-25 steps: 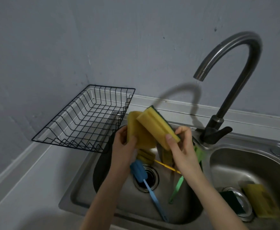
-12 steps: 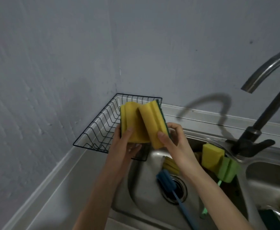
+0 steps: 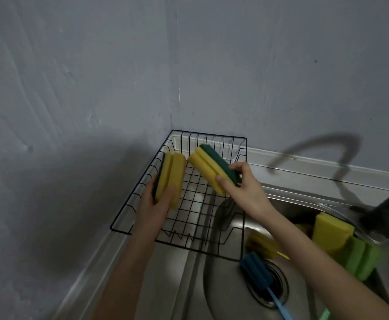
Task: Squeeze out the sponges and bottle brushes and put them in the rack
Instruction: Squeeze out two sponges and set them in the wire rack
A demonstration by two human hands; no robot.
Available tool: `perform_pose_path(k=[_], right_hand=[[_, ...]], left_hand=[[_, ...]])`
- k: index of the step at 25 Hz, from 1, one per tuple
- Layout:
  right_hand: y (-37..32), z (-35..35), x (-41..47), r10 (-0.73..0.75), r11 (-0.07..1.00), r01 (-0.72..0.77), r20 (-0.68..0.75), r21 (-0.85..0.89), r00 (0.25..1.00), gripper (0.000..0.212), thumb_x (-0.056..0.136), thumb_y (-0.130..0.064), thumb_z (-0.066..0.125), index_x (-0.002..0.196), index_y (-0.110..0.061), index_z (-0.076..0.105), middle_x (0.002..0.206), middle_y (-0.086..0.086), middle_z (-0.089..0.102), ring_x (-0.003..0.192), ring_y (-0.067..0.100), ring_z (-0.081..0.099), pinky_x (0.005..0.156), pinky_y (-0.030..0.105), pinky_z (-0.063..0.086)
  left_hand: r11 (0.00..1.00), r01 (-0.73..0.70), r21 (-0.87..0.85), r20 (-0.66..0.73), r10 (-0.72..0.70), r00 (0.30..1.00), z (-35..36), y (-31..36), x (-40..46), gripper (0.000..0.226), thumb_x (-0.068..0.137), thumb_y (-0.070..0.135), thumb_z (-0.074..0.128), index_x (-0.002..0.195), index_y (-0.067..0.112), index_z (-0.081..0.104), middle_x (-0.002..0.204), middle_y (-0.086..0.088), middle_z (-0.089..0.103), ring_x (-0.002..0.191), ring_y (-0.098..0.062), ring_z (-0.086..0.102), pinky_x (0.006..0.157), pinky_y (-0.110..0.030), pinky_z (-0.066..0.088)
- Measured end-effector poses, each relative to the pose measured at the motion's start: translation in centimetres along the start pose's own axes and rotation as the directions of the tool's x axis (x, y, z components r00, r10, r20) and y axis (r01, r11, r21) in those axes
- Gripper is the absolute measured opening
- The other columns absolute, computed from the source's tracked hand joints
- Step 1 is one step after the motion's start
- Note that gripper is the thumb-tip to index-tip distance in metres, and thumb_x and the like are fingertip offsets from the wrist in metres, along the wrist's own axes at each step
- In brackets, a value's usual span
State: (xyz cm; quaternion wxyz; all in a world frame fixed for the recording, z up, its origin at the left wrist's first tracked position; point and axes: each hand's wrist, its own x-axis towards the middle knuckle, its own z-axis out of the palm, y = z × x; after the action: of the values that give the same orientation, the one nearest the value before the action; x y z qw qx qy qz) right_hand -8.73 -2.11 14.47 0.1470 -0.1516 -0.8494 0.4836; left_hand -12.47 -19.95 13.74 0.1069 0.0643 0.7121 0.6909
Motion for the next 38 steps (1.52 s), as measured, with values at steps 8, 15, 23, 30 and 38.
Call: perform_pose_path(k=[8,15,23,30,38], right_hand=[[4.0,4.2,12.7,-0.048,0.923,0.056,0.031,-0.381,0.998,0.042,0.082,-0.032,0.061,0.115,-0.012,0.045,0.122,0.012,0.052,0.115,0.028,0.037,0.086,0.032,0.034],[6.1,7.2,16.5,-0.047,0.857,0.149,0.212,-0.493,0.976,0.046,0.085,-0.028,0.058,0.124,-0.011,0.041,0.131,0.012,0.048,0.117,0.029,0.039,0.091,0.036,0.038],[6.1,8.1,16.7,-0.024,0.802,0.175,0.263,-0.570,0.964,0.058,0.085,-0.034,0.056,0.135,-0.015,0.033,0.146,0.008,0.034,0.126,0.031,0.034,0.102,0.042,0.035],[2.2,4.7,12.8,0.308,0.935,-0.352,0.380,0.049,0.872,0.041,0.094,-0.036,0.040,0.122,-0.008,0.048,0.093,0.006,0.061,0.080,0.014,0.059,0.069,0.023,0.051],[2.6,5.5,12.0,0.440,0.807,-0.538,0.360,0.244,0.823,0.014,0.089,-0.011,0.052,0.102,-0.011,0.046,0.096,0.010,0.059,0.071,0.013,0.057,0.063,0.025,0.054]], left_hand=[[0.979,-0.017,0.202,-0.024,0.022,0.999,-0.2,-2.5,6.2,0.035,0.087,0.019,0.053,0.110,0.039,0.036,0.116,0.005,0.044,0.085,0.008,0.046,0.065,-0.008,0.037],[0.975,0.024,0.220,0.017,-0.028,0.999,-0.7,-3.5,8.2,0.035,0.087,0.019,0.052,0.102,0.047,0.037,0.118,0.003,0.046,0.088,0.006,0.047,0.069,-0.012,0.038],[0.949,-0.011,0.316,0.081,-0.015,0.997,-1.0,-4.2,8.6,0.036,0.086,0.020,0.053,0.112,0.040,0.039,0.125,-0.005,0.047,0.092,0.001,0.049,0.072,-0.014,0.040],[0.829,-0.205,0.520,0.277,0.063,0.959,0.1,-2.9,9.7,0.048,0.082,0.015,0.060,0.126,0.022,0.044,0.129,-0.006,0.041,0.111,-0.015,0.044,0.090,-0.024,0.039],[0.552,-0.388,0.738,0.396,0.112,0.911,1.0,-3.9,14.6,0.050,0.079,-0.005,0.052,0.124,0.016,0.047,0.144,-0.005,0.036,0.137,-0.025,0.023,0.116,-0.042,0.021]])
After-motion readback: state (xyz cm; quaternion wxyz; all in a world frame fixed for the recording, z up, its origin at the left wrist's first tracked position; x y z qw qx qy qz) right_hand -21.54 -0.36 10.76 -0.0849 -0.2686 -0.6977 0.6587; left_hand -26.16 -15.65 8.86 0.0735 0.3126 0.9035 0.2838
